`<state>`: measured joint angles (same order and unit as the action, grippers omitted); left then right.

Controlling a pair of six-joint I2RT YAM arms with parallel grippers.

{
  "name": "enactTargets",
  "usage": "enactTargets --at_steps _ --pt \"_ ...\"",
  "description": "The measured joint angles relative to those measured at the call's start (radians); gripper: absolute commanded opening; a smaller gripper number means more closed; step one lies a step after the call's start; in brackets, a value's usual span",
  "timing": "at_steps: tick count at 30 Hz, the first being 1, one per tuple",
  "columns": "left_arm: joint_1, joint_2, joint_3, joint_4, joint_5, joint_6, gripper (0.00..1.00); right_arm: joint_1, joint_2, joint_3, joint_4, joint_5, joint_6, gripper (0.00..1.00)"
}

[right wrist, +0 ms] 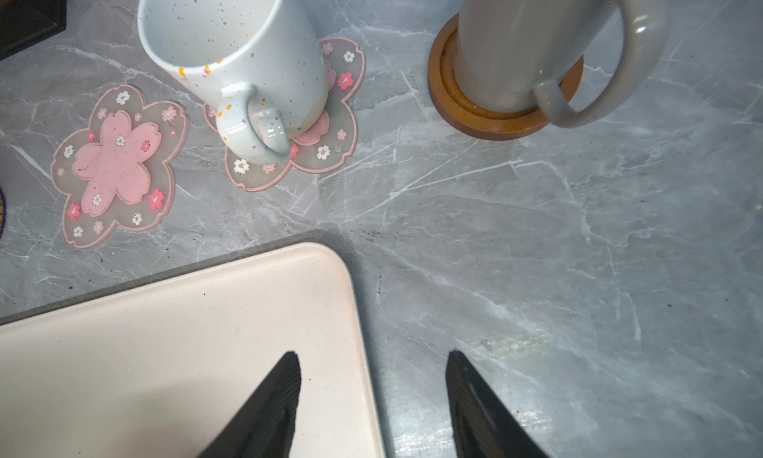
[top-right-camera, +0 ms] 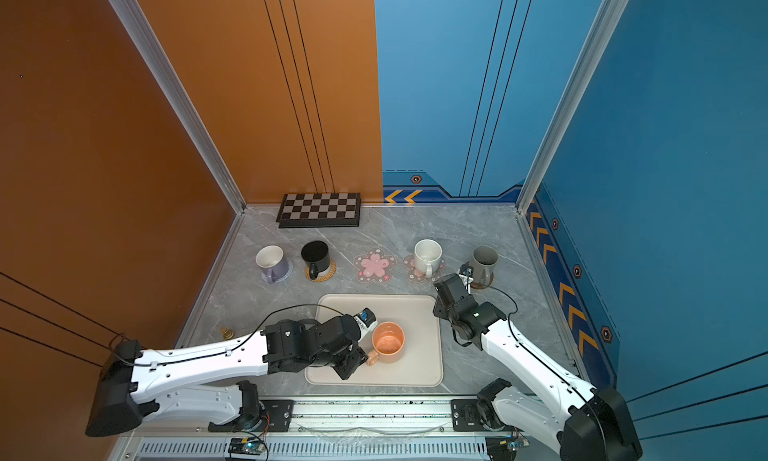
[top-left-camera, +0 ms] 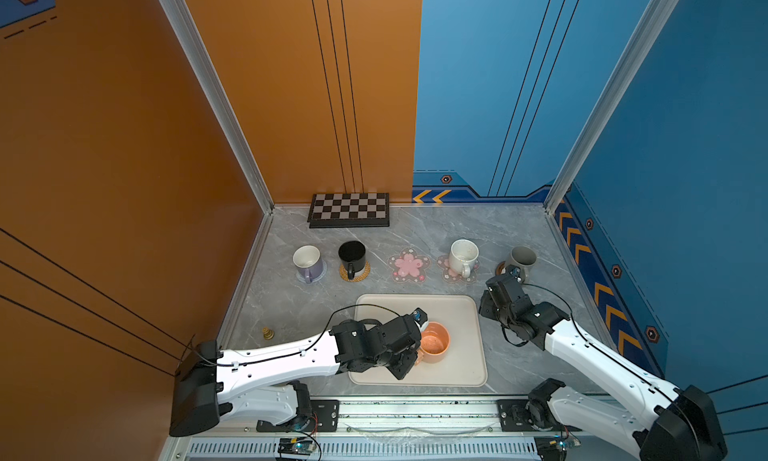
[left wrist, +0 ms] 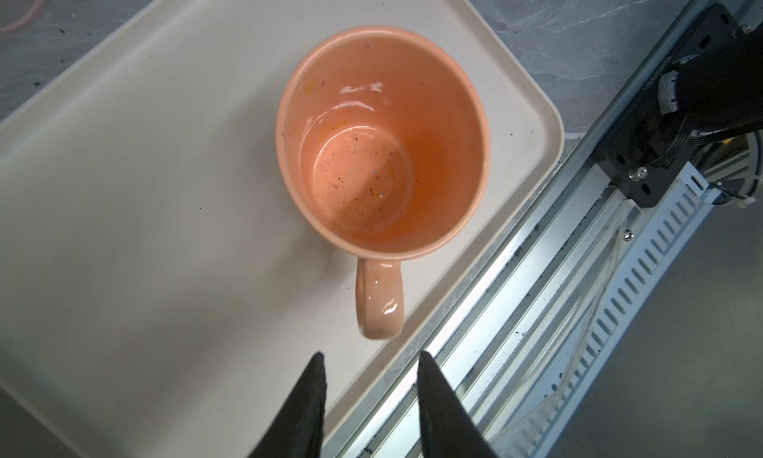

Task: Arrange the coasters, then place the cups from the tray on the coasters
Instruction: 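Lower left gripper over the orange mug rim while right gripper draws back, then close left gripper on the orange mug rim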

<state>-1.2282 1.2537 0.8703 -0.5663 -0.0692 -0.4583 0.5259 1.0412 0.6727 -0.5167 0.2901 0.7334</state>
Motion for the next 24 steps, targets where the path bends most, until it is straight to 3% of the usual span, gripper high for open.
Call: enactTargets --at_steps 7,24 --pt "-0.036 0.121 0.025 0.022 0.003 0.001 0.38 0.0 0.0 0.0 0.0 0.003 0.0 0.6" --pt "-0.036 0.241 0.092 0.036 -0.006 -0.006 0.38 0.0 -0.023 -0.012 -0.009 0.003 0.0 0.6"
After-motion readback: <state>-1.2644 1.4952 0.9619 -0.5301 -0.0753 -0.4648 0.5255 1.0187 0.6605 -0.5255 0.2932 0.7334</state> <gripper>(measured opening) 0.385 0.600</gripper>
